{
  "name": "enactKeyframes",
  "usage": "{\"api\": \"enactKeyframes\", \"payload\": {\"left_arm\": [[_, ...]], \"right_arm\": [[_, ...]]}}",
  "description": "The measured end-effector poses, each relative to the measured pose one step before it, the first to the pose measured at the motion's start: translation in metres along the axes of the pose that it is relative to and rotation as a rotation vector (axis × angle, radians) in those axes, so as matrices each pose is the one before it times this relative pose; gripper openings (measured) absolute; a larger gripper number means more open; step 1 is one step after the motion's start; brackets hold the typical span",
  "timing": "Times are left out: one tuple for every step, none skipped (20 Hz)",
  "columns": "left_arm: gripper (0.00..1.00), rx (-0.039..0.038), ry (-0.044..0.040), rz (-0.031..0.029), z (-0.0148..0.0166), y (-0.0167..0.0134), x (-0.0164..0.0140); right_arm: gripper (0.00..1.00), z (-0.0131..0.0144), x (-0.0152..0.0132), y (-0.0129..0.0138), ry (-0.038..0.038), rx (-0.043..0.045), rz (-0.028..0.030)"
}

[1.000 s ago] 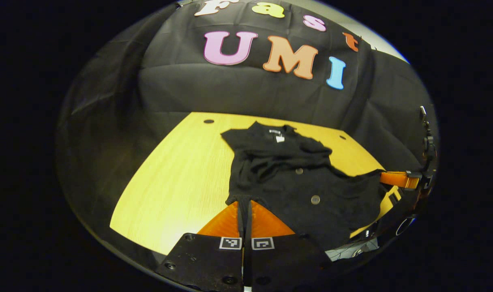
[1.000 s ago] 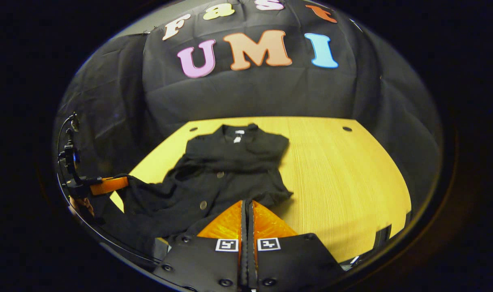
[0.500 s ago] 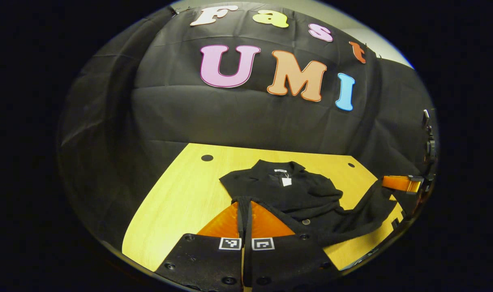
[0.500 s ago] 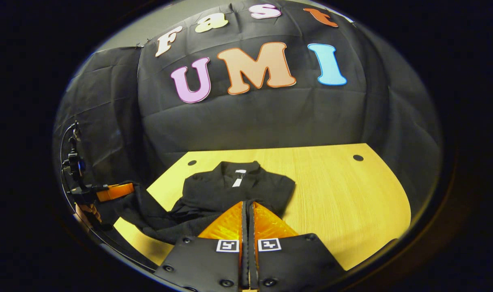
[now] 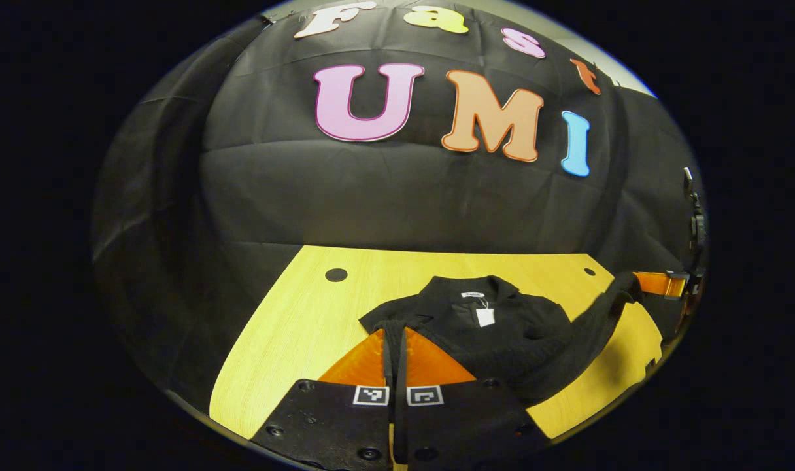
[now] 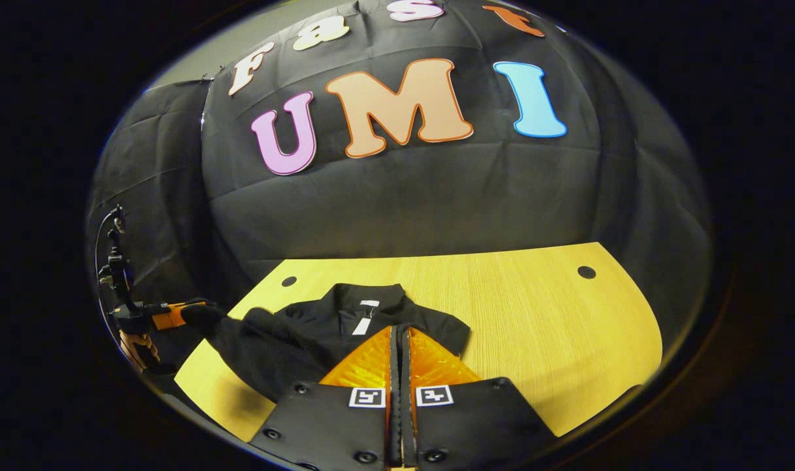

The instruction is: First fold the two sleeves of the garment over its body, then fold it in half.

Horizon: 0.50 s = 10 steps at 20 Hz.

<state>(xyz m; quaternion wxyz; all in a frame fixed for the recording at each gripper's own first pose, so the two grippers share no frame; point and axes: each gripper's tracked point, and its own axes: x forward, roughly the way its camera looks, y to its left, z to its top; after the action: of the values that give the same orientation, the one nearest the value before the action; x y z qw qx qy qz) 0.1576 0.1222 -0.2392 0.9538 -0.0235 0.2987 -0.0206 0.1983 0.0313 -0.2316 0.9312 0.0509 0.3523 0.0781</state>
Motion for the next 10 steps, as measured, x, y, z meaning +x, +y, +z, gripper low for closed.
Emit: {"api": "enactKeyframes", "payload": {"left_arm": [[0.00, 0.00446, 0.01052, 0.01713, -0.00018, 0.00267, 0.01144], [0.00, 0.00434, 0.00845, 0.01904, -0.00029, 0.00369, 0.01328], [0.00, 0.01104, 0.01198, 0.02565, -0.00022, 0.00375, 0.01284], [0.00, 0.02253, 0.01707, 0.03667, -0.00172, 0.00485, 0.01326], [0.00, 0.03408, 0.01671, 0.05388, -0.00201, 0.00730, 0.01077], [0.00, 0.03487, 0.01031, 0.05216, 0.00040, 0.00863, 0.00974], [0.32, 0.03192, 0.00966, 0.06308, -0.00371, 0.00641, 0.00419], [0.63, 0.00035, -0.05733, 0.02526, 0.01688, 0.00229, 0.00096], [0.95, -0.02933, -0.06457, -0.00202, 0.01815, -0.00496, -0.00461], [0.93, -0.01871, -0.07433, -0.00849, 0.02109, -0.00532, -0.00621]], "right_arm": [[0.03, 0.00452, 0.01298, -0.00335, 0.00688, 0.00590, 0.00071], [0.02, 0.00280, 0.01243, -0.00405, 0.00796, 0.00560, -0.00153], [0.02, 0.00244, 0.01180, -0.00493, 0.00618, 0.00417, -0.00480], [0.03, 0.00067, 0.01320, -0.00710, 0.01099, 0.00104, -0.01505], [0.02, -0.00084, 0.00909, -0.01599, 0.01743, -0.00255, -0.06826], [0.34, 0.00503, 0.00905, -0.01300, -0.01353, -0.01535, -0.06367], [0.66, 0.01100, 0.00860, -0.00844, -0.03744, -0.01029, -0.02866], [0.98, 0.00746, -0.00704, 0.00041, -0.04342, -0.00241, -0.00174], [0.92, 0.00842, -0.00152, 0.00132, -0.03571, -0.00092, 0.00567], [0.94, 0.00539, -0.00398, -0.00105, -0.02678, -0.00696, -0.00541]]}}
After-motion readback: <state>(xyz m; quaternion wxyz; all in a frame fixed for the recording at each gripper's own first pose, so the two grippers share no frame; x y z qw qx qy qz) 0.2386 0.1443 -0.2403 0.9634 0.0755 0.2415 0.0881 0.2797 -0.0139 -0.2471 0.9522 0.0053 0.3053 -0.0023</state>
